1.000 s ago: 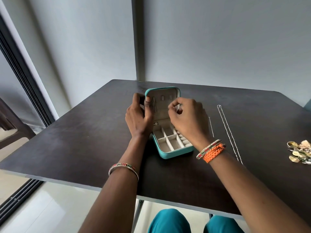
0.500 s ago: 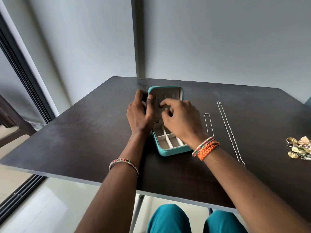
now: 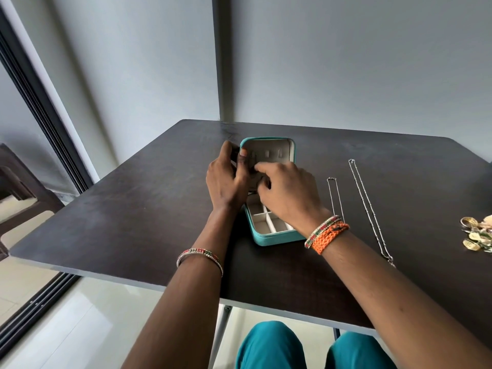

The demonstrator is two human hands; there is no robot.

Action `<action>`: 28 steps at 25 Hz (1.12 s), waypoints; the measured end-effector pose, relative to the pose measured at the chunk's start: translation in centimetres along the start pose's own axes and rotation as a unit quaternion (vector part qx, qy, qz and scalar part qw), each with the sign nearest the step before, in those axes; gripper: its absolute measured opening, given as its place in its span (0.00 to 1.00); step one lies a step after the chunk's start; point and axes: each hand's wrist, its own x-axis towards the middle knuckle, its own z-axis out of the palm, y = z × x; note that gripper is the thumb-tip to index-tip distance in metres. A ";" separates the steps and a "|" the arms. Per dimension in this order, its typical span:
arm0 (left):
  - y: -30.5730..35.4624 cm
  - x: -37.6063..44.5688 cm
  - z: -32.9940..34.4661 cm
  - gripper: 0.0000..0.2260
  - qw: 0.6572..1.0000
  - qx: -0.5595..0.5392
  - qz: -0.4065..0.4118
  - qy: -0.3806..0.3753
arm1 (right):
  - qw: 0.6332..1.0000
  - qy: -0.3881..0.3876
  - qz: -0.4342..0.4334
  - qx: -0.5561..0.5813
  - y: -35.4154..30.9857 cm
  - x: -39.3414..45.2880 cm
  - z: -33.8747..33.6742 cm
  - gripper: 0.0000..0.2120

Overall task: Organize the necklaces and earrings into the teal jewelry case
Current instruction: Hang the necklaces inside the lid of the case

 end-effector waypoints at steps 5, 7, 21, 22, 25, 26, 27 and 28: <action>-0.7 0.6 0.3 0.15 0.994 -0.036 -0.103 -0.004 | 0.997 -0.076 0.003 -0.020 -0.4 -0.6 0.4 0.10; -1.0 0.8 0.4 0.14 0.989 -0.064 -0.133 -0.015 | 0.996 -0.085 0.007 -0.018 -0.4 -0.7 0.6 0.10; -0.9 0.7 0.3 0.12 0.990 -0.100 -0.093 -0.022 | 0.994 0.012 0.057 0.096 0.3 0.4 0.5 0.12; -0.9 0.7 0.3 0.12 0.991 -0.100 -0.089 -0.023 | 0.994 0.006 0.050 0.092 0.4 0.5 0.7 0.11; -0.8 0.6 0.3 0.13 0.991 -0.103 -0.082 -0.022 | 0.996 -0.007 0.037 0.076 0.6 0.5 1.1 0.10; -0.8 0.6 0.3 0.13 0.991 -0.104 -0.082 -0.022 | 0.997 -0.012 0.032 0.067 0.7 0.5 1.1 0.11; -0.8 0.6 0.4 0.13 0.991 -0.105 -0.083 -0.022 | 0.998 -0.015 0.027 0.058 0.7 0.5 1.1 0.11; -0.8 0.6 0.4 0.13 0.991 -0.106 -0.084 -0.023 | 0.998 -0.013 0.023 0.049 0.7 0.5 1.0 0.12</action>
